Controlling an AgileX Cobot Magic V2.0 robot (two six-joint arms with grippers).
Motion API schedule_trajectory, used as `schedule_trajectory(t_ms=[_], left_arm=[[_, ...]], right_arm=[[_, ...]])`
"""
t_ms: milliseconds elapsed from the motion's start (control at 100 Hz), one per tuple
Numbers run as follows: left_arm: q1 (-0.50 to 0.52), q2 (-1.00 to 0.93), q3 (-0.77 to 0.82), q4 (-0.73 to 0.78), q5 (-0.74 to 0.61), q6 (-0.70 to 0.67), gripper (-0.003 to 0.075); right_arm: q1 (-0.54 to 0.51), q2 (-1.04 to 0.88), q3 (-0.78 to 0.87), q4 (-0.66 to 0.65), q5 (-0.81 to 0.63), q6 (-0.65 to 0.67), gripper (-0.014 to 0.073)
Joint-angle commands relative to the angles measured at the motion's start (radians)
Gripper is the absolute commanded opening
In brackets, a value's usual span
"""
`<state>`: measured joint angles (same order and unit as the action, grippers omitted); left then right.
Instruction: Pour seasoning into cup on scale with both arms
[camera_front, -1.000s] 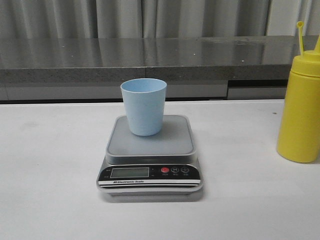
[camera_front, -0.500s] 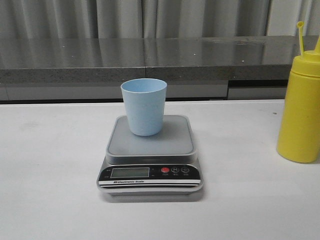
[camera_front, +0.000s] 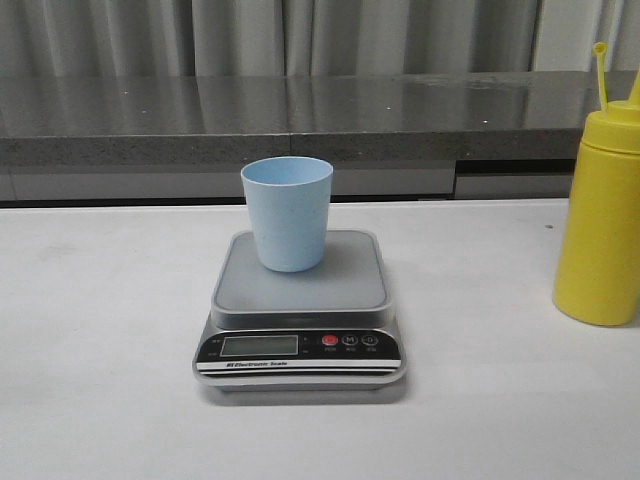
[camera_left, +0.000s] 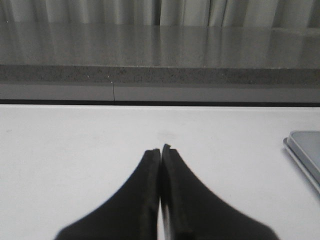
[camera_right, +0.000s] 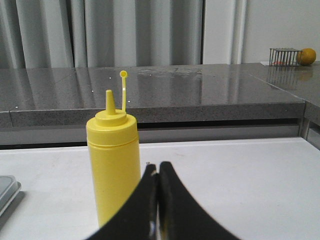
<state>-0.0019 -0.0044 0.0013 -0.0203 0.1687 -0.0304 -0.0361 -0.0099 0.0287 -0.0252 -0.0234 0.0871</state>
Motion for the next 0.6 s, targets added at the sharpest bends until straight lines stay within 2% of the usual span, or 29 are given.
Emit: schedule_trajectory(t_ms=[0,590], left_arm=[[0.001,-0.03,0.04,-0.016,-0.145,0.005,-0.002],[0.002,-0.03,0.038,-0.032,-0.131,0.005,-0.002]], right_arm=[[-0.004,-0.024,-0.019,-0.008,-0.086,-0.012,-0.0058],[-0.004,-0.024,-0.019,-0.008,-0.086,-0.012,-0.0058]])
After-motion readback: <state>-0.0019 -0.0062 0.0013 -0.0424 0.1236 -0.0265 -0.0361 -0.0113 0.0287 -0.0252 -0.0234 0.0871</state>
